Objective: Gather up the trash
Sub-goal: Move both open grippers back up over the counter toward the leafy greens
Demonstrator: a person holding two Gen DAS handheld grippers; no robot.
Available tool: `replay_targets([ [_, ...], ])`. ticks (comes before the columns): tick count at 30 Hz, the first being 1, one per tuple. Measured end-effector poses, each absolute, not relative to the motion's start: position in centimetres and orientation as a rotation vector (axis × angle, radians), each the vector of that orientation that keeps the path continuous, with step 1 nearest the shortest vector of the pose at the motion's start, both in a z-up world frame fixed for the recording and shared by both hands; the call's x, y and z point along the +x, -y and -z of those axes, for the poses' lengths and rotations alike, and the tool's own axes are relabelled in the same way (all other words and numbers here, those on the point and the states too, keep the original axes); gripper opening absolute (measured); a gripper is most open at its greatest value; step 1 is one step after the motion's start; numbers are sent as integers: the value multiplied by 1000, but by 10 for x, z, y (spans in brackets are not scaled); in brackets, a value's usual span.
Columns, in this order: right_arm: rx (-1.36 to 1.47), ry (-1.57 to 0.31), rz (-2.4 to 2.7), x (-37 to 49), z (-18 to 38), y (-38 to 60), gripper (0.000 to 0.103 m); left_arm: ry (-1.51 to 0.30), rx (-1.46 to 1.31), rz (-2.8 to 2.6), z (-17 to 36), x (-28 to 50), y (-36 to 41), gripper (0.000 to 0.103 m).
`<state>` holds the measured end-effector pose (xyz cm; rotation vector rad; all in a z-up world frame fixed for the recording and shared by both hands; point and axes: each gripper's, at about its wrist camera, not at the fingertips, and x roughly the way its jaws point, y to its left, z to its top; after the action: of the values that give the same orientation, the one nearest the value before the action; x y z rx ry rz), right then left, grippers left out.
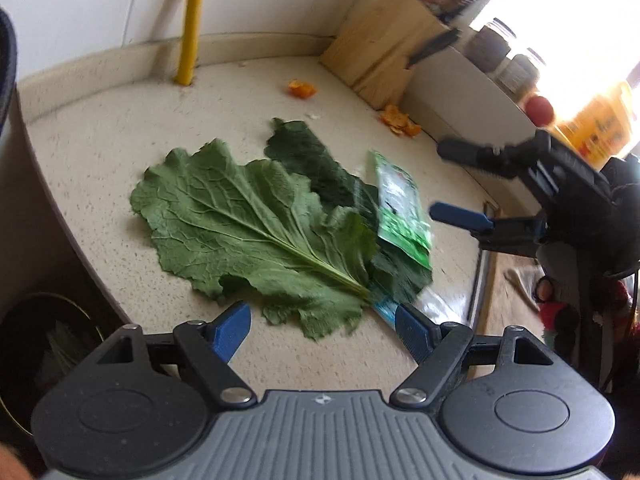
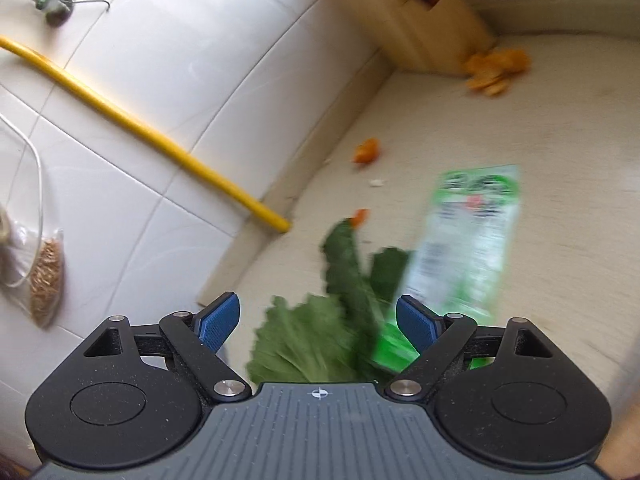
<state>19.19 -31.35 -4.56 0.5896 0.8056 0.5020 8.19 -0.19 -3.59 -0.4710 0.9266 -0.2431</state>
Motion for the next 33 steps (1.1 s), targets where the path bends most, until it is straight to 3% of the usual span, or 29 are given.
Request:
replay_targets([
  [9, 584, -896, -380, 232, 63, 311, 90, -950, -510, 239, 51, 101, 1, 75],
  [20, 422, -840, -295, 224, 45, 326, 90, -953, -494, 234, 51, 120, -3, 77],
  [33, 315, -933, -510, 237, 54, 264, 90, -824, -385, 192, 12, 153, -28, 77],
])
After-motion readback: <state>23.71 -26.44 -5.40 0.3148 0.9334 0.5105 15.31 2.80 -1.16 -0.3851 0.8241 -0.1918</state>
